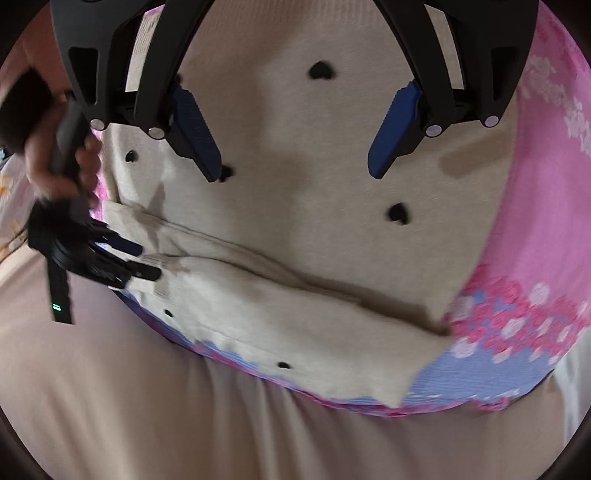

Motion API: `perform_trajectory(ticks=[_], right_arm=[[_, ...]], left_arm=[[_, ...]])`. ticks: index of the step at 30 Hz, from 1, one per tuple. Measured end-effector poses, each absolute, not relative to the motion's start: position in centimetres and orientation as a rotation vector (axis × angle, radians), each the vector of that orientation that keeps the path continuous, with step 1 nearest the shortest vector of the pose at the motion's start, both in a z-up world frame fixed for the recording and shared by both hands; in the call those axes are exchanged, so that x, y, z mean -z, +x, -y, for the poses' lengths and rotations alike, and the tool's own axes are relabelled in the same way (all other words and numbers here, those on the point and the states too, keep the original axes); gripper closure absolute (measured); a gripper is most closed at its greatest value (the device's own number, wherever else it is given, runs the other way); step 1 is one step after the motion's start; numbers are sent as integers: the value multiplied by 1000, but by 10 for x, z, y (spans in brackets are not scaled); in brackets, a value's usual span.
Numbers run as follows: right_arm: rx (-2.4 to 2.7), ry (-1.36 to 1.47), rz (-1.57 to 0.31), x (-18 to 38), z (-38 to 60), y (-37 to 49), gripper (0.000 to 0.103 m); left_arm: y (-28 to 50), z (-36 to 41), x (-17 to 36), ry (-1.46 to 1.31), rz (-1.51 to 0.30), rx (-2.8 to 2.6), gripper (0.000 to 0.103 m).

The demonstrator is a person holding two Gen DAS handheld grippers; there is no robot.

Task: Fold small clothes

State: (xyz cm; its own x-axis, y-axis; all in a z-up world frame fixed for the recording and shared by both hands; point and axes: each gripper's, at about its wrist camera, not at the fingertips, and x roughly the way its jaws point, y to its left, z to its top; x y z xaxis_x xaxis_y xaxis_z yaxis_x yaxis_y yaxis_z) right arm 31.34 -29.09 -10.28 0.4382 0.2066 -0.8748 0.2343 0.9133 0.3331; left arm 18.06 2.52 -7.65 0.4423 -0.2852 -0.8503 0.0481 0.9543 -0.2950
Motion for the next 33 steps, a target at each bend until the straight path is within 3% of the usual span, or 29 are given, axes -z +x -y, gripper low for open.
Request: perform_trajectory(ticks=[1, 2, 12, 14, 19, 22, 27, 30, 31, 33], right_arm=[[9, 463, -1134, 107, 288, 318, 81], [11, 472, -1144, 110, 286, 322, 93], [37, 454, -854, 14, 316, 295, 96], [108, 401, -875, 19, 331, 297, 96], [195, 364, -1141, 103, 357, 311, 95], [192, 332, -1127, 105, 350, 310, 88], [192, 385, -1018, 78, 353, 285, 88], [227, 288, -1126, 105, 350, 283, 88], [246, 271, -1169, 117, 355, 281, 94], [235, 361, -1136, 112, 363, 267, 94]], left_arm=[[179, -30, 77, -243, -1091, 194, 24], [177, -33, 77, -246, -1086, 187, 24], [176, -37, 79, -269, -1091, 189, 24], [177, -34, 82, -261, -1094, 195, 24], [190, -33, 87, -275, -1113, 173, 24], [203, -39, 84, -281, -1103, 148, 24], [218, -55, 83, -296, -1082, 115, 21], [221, -55, 89, -279, -1094, 108, 21], [221, -54, 93, -273, -1106, 106, 21], [218, -54, 97, -260, -1119, 107, 21]])
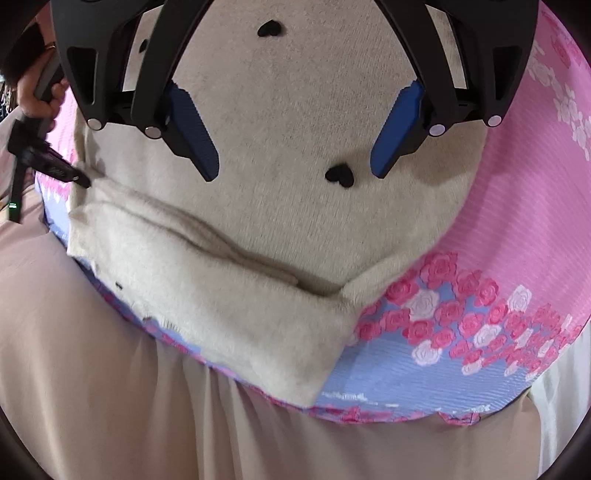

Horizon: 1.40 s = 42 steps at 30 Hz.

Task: Fold small clothes

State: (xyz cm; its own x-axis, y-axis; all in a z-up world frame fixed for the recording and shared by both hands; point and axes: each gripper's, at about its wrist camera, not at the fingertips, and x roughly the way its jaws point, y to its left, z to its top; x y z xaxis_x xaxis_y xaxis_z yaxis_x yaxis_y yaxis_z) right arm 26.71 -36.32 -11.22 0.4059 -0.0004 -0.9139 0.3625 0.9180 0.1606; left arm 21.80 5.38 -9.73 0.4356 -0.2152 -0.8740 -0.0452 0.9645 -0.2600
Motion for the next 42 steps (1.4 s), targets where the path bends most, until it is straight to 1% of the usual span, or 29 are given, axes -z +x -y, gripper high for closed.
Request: perform_trajectory(ticks=[3, 5, 8, 9, 10, 11, 16, 18, 19, 22, 23, 24, 25, 27, 28, 29, 30, 32, 33, 36, 42], right_arm=[[244, 426, -1070, 87, 368, 235, 84], [242, 440, -1058, 79, 368, 208, 71], [253, 442, -1093, 82, 366, 159, 59], [259, 434, -1112, 86, 364, 140, 57], [265, 430, -1125, 88, 360, 125, 51], [270, 432, -1143, 93, 359, 105, 48], [247, 517, -1233, 124, 342, 30, 47], [231, 536, -1246, 132, 332, 18, 46], [235, 514, -1224, 132, 325, 13, 43], [214, 503, -1213, 132, 311, 11, 43], [191, 511, -1207, 133, 307, 12, 43], [188, 497, -1201, 133, 303, 13, 43], [191, 481, -1195, 133, 301, 13, 43], [200, 452, -1183, 133, 297, 16, 57], [202, 450, -1182, 133, 298, 17, 80], [190, 465, -1183, 133, 298, 18, 91], [181, 485, -1176, 132, 299, 17, 91], [172, 496, -1165, 129, 299, 18, 94], [168, 495, -1158, 127, 299, 14, 94], [160, 514, -1142, 120, 302, 8, 95], [135, 577, -1081, 82, 322, -20, 96]], left_arm=[[206, -60, 104, -236, -1123, 97, 21], [195, -71, 110, -244, -1148, 66, 21], [173, -92, 112, -276, -1167, 30, 21], [166, -99, 112, -282, -1168, 20, 20], [158, -106, 112, -285, -1170, 5, 20], [149, -114, 113, -284, -1173, -13, 19], [112, -142, 128, -284, -1223, -71, 19], [101, -149, 135, -312, -1238, -76, 18], [95, -151, 135, -308, -1220, -74, 18], [88, -146, 136, -254, -1205, -59, 18], [86, -140, 137, -224, -1206, -49, 20], [85, -138, 137, -201, -1204, -42, 28], [86, -136, 136, -190, -1202, -32, 33], [86, -134, 135, -177, -1203, 2, 52], [87, -133, 134, -182, -1210, 21, 56], [88, -133, 134, -184, -1218, 29, 65], [88, -133, 134, -188, -1227, 35, 73], [90, -136, 133, -219, -1246, 57, 83], [91, -137, 132, -241, -1257, 63, 85], [88, -139, 125, -293, -1255, 93, 89], [69, -152, 87, -425, -1232, 196, 90]])
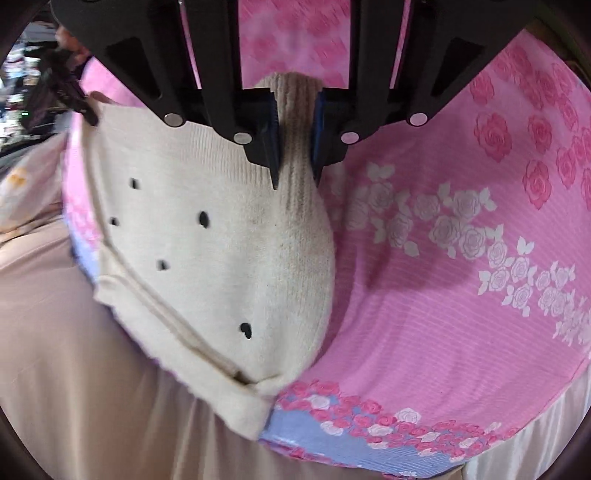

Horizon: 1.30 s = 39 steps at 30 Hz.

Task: Fold small clothes

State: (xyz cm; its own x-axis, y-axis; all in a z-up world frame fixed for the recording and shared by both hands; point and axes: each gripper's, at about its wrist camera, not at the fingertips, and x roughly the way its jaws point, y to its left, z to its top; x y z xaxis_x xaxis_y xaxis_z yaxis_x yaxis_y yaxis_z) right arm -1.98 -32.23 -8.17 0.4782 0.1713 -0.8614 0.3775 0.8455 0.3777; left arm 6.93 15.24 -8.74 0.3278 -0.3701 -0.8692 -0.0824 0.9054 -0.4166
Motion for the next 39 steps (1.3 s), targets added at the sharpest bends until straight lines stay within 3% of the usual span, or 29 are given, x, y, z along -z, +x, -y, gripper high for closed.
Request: perform_trajectory(ticks=[5, 16, 21, 30, 32, 39], right_arm=[[139, 511, -1097, 67, 329, -43, 97], [48, 469, -1311, 96, 313, -135, 97], [-14, 484, -1286, 67, 308, -151, 97], [18, 624, -875, -13, 368, -6, 96], [34, 638, -838, -15, 384, 42, 96], [106, 657, -903, 35, 414, 175, 95]], left_arm=[[44, -160, 73, -435, -1280, 271, 91], [-27, -167, 73, -401, -1512, 272, 91], [-30, -174, 44, -412, -1524, 262, 91], [132, -124, -63, -434, -1145, 306, 91], [166, -112, -66, -424, -1101, 304, 96], [308, -74, -17, -364, -1104, 184, 96]])
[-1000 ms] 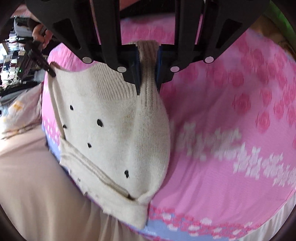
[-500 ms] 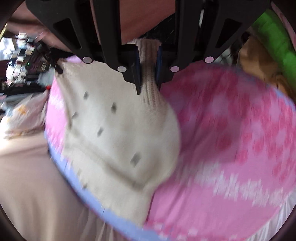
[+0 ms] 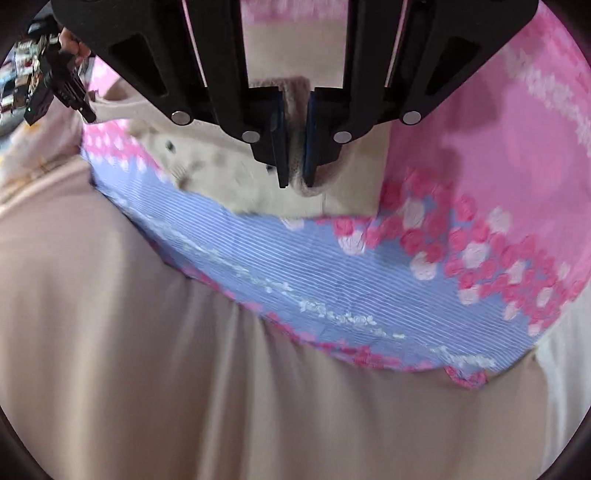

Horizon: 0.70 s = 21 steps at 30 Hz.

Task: Fold small clothes

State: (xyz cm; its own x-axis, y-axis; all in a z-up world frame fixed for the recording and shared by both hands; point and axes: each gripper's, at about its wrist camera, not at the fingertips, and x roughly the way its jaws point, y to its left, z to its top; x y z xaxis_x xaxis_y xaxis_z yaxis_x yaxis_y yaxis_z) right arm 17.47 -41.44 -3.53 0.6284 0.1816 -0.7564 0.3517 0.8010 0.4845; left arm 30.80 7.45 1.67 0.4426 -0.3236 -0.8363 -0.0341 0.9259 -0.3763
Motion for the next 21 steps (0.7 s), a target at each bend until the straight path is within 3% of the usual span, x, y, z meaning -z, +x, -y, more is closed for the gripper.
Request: perform_trajectory(ticks=[2, 7, 8, 9, 11, 12, 13, 14, 15, 18, 21], right_arm=[[113, 670, -969, 65, 418, 213, 89], [204, 690, -1059, 110, 422, 247, 87], [202, 694, -1037, 108, 422, 244, 87], [197, 689, -1010, 104, 422, 240, 86], [181, 681, -975, 100, 425, 233, 80], [174, 688, -972, 101, 427, 232, 77], [168, 706, -971, 103, 430, 234, 66], [178, 716, -961, 103, 434, 235, 47], [208, 711, -943, 100, 438, 235, 43], [183, 735, -862, 89, 450, 241, 42], [263, 717, -892, 84, 456, 239, 42]], left_arm=[[336, -64, 11, -307, -1134, 149, 96], [376, -63, 65, -268, -1138, 40, 91], [376, -73, 66, -312, -1128, 35, 82], [374, -81, 64, -335, -1115, 12, 67], [366, -96, 58, -355, -1070, -35, 55], [360, -102, 53, -355, -1041, -37, 55], [354, -103, 49, -331, -1028, -27, 55], [350, -101, 45, -311, -1022, -12, 55], [345, -96, 42, -284, -1020, 12, 52], [339, -76, 44, -209, -1038, 50, 37], [341, -63, 67, -130, -1094, 14, 38]])
